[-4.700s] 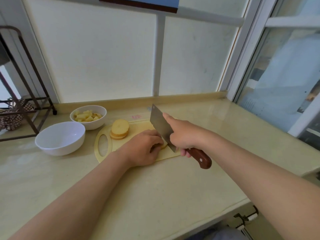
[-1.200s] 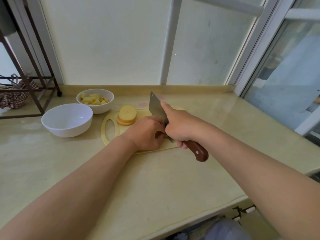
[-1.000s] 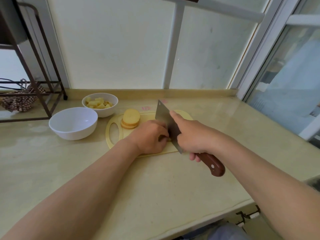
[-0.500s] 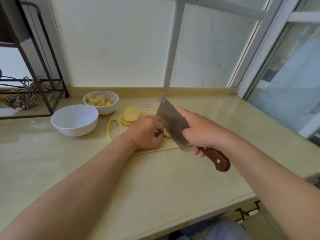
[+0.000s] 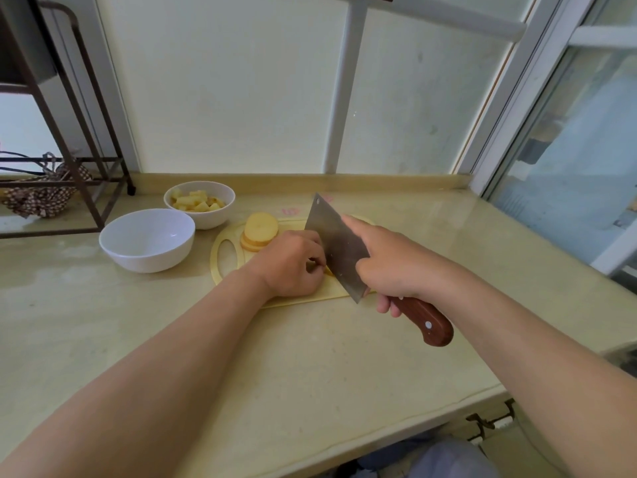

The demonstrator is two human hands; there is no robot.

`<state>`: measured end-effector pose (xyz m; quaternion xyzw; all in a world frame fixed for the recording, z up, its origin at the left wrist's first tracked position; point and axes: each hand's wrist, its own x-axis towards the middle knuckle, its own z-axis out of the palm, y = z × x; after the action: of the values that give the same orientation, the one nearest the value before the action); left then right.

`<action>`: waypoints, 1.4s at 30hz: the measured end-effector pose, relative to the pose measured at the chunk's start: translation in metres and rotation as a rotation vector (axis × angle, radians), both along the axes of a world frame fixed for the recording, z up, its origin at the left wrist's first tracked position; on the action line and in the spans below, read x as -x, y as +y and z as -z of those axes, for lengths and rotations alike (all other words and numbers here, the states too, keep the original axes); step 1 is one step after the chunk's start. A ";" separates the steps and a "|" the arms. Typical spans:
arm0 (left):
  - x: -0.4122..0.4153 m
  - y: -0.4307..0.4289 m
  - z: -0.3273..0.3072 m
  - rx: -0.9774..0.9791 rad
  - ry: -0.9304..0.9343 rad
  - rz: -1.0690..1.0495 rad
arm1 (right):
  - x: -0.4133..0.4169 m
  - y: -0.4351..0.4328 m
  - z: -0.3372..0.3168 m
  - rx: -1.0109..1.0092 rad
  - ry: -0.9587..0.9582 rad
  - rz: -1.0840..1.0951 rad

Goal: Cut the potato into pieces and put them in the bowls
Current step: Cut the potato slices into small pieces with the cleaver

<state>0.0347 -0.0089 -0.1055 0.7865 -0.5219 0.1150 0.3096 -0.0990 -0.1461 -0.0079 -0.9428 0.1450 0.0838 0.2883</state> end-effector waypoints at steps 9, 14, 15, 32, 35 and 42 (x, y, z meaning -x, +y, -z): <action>0.000 -0.001 0.001 -0.015 0.011 0.000 | -0.009 0.007 0.003 0.048 0.080 -0.018; 0.000 -0.001 0.001 -0.004 0.003 -0.002 | -0.028 0.016 0.006 0.051 0.039 -0.035; 0.000 -0.001 0.001 -0.004 -0.002 -0.005 | -0.030 0.016 0.005 0.051 0.037 -0.043; 0.002 -0.003 0.000 0.037 0.103 -0.081 | 0.008 -0.081 0.031 -0.438 -0.241 0.340; 0.003 -0.003 -0.001 0.006 0.112 -0.122 | 0.012 -0.089 0.043 -0.455 -0.218 0.355; 0.008 -0.005 -0.005 -0.196 0.069 -0.227 | 0.012 -0.098 0.059 -0.380 -0.159 0.321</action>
<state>0.0263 -0.0136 -0.1010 0.8704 -0.4273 0.0707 0.2341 -0.1105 -0.2444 -0.0671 -0.8401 0.2514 -0.0116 0.4805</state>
